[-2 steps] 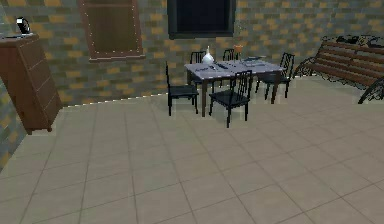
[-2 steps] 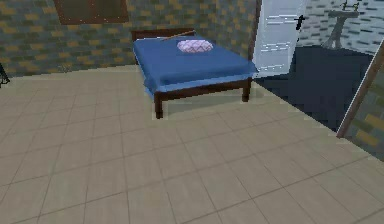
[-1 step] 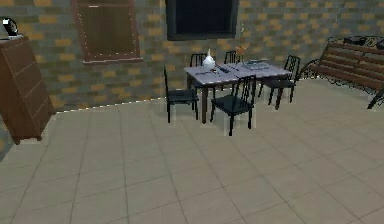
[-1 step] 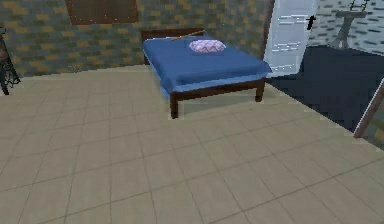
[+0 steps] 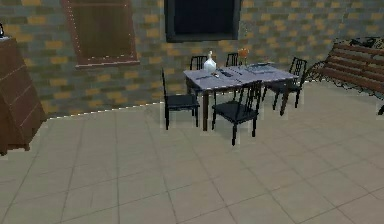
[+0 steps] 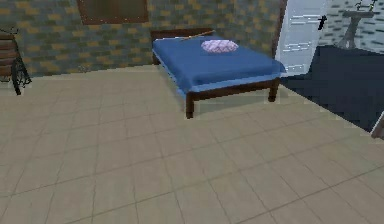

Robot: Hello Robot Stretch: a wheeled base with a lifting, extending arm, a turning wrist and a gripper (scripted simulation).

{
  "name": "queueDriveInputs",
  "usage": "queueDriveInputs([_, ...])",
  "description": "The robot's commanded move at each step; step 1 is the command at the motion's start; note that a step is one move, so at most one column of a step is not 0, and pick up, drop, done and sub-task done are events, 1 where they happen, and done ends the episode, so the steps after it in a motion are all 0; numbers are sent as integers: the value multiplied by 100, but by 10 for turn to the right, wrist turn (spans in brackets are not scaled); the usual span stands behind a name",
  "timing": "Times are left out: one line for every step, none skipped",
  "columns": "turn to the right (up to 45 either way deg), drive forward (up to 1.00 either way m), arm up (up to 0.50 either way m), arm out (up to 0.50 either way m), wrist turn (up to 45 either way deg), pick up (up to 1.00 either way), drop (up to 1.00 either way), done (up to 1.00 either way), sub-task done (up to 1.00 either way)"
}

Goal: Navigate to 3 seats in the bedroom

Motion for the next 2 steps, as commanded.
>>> queueDriveInputs([150, 0, 0, 0, 0, 0, 0, 0, 0])
queueDriveInputs([30, 0, 0, 0, 0, 0, 0, 0, 0])
